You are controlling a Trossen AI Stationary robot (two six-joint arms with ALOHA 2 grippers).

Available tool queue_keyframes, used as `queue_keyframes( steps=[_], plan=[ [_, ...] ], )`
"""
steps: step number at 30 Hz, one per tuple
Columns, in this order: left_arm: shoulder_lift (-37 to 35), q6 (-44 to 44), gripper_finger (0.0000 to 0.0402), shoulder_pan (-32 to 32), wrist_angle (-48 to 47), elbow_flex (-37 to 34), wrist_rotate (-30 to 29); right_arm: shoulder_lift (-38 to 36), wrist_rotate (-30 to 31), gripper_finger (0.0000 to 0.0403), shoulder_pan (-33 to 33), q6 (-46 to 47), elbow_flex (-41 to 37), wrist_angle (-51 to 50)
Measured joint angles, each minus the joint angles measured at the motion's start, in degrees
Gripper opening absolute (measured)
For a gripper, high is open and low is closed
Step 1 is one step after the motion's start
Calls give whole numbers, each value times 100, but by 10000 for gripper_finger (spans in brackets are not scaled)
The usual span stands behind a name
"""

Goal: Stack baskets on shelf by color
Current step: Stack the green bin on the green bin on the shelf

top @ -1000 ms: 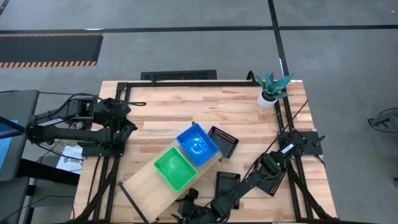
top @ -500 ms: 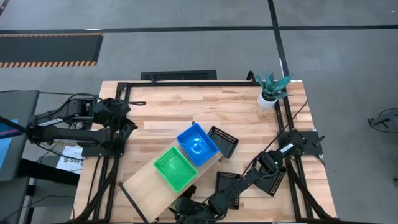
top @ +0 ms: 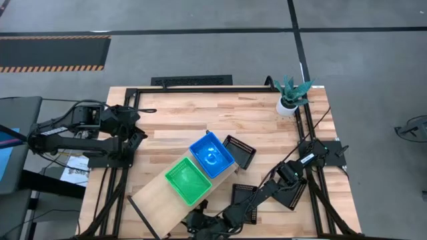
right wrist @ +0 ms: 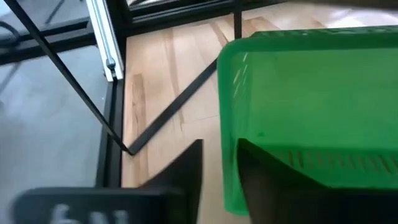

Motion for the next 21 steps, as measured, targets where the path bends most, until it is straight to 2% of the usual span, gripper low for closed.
queue_keyframes(
  steps=[5,6,14,16,21],
  plan=[
    [0,87,110,0,0,0,-5,0,-40,25,2,392,0,131],
    [0,95,110,0,0,0,-7,0,-63,15,2,476,0,137],
    [0,92,110,0,0,0,-7,-73,-125,6,287,1774,290,83],
    [0,65,110,0,1,0,3,-68,-137,7,388,2199,572,-383],
    [0,55,110,0,4,0,31,-120,-143,4,672,3176,1473,-2314]
  ],
)
